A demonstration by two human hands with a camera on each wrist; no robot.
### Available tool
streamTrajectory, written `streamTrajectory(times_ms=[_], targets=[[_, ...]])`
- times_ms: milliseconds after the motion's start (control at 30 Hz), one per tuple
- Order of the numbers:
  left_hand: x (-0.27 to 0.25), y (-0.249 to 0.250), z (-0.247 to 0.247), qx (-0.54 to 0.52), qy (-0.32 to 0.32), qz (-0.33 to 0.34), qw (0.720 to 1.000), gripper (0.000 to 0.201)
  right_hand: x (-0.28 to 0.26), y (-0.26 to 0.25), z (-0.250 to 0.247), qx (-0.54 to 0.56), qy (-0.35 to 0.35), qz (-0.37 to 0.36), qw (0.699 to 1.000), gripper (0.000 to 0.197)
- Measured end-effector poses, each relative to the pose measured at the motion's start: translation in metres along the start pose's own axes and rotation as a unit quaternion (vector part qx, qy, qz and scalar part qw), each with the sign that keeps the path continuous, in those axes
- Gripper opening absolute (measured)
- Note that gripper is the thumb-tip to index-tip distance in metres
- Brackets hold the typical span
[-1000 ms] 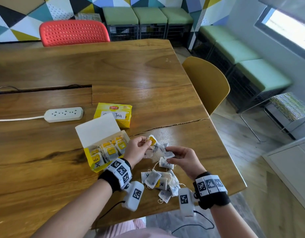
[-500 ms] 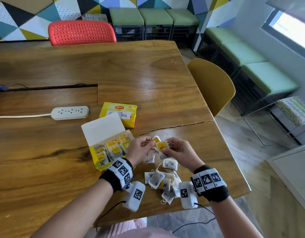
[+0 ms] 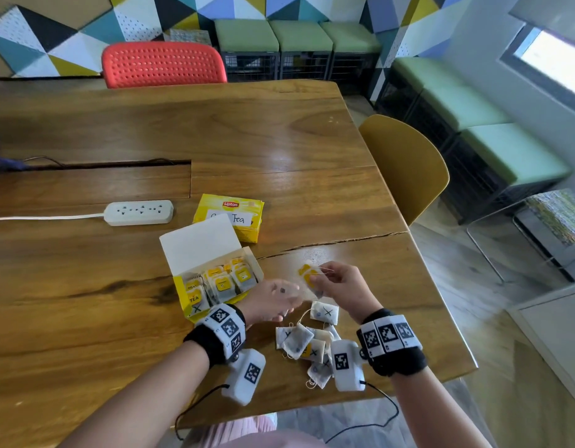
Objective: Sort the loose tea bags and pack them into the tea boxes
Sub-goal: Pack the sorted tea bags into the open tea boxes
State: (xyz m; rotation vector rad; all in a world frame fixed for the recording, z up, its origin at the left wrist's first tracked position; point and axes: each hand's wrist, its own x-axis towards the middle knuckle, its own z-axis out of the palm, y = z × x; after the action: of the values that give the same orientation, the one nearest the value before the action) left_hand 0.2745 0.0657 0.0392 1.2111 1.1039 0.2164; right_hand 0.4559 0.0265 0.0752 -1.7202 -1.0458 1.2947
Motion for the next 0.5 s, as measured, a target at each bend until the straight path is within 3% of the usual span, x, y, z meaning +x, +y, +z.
streamTrajectory(times_ms=[100, 200, 300, 400, 500], targets=[[-0.001, -0.01, 0.002, 0.029, -0.008, 0.011, 0.999, 0.019, -0.001, 0.0, -0.005, 0.029, 0.017, 0.008, 0.999, 0.017], [-0.004, -0.009, 0.005, 0.047, 0.021, 0.035, 0.998, 0.016, -0.003, -0.001, -0.011, 0.058, 0.043, 0.013, 0.997, 0.019], [-0.004, -0.001, 0.007, 0.018, 0.016, 0.053, 0.998, 0.029, -0.005, -0.002, -0.015, 0.058, 0.054, 0.017, 0.997, 0.012], [-0.007, 0.012, 0.009, -0.094, -0.011, 0.013, 0.995, 0.046, -0.009, -0.004, -0.016, 0.057, 0.053, 0.016, 0.997, 0.007], [-0.007, 0.018, 0.008, -0.137, -0.025, -0.013, 0.99, 0.059, -0.014, -0.006, -0.016, 0.068, 0.041, 0.018, 0.997, 0.006]])
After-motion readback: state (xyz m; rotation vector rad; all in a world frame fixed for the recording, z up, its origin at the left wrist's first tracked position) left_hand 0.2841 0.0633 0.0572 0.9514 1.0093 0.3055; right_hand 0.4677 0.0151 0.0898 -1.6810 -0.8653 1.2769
